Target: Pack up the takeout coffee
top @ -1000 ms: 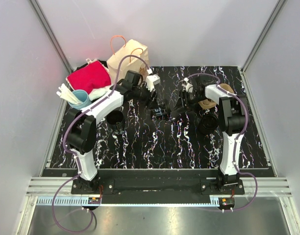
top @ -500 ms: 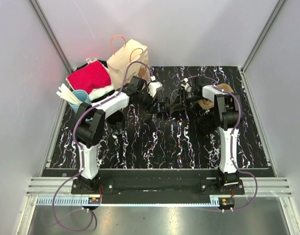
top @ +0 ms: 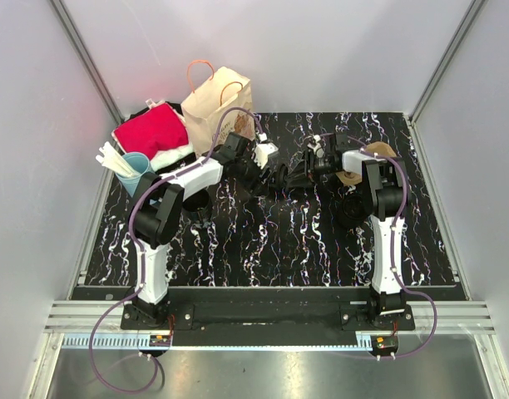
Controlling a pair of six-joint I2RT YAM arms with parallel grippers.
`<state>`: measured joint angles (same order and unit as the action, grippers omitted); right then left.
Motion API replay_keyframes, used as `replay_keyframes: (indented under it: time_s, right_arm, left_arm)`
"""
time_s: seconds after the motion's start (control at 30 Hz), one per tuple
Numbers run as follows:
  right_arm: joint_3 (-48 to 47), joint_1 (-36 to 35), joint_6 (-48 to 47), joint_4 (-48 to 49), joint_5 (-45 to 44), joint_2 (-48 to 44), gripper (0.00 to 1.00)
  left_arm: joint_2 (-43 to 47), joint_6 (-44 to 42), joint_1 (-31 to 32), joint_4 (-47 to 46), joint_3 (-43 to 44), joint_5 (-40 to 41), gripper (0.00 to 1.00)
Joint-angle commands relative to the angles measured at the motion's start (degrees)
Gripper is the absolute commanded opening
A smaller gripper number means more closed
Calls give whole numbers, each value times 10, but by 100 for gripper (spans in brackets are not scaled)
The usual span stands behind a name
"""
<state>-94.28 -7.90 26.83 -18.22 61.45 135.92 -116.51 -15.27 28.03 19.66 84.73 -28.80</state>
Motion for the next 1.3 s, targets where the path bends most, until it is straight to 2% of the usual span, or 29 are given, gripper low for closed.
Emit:
replay_keyframes:
  time_s: [0.0,0.07,0.2,0.43,0.67,0.8,1.07,1.2,1.27]
  right_arm:
    - [28,2,-4,31,-4,-51,47]
    - [29,2,-33,17,-24,-75,49]
    - [29,2,-157,-32,-74,-123,53]
    - [87,2,-306,-21,-136,-216,60]
    - [198,-33,-430,64,-192,-304,60]
    - [267,-59,-505,158,-212,-340,61]
    - [314,-114,-577,241,-258,-350,60]
    - [245,-120,-508,167,-255,-321,59]
    - [237,-119,-475,164,-245,-319,60]
  left_arm:
    - [8,-20,1,-28,20,12,66]
    - [12,-24,1,-26,22,14,66]
    - [11,-28,1,-17,30,15,67]
    - [-2,-43,0,-5,57,27,67]
    - [-21,-29,-13,14,103,0,68]
    - [-50,-9,-27,45,150,-29,68]
    - [-111,13,-34,95,220,-52,69]
    - [-124,19,-35,101,229,-57,69]
    - [-125,22,-36,101,229,-59,69]
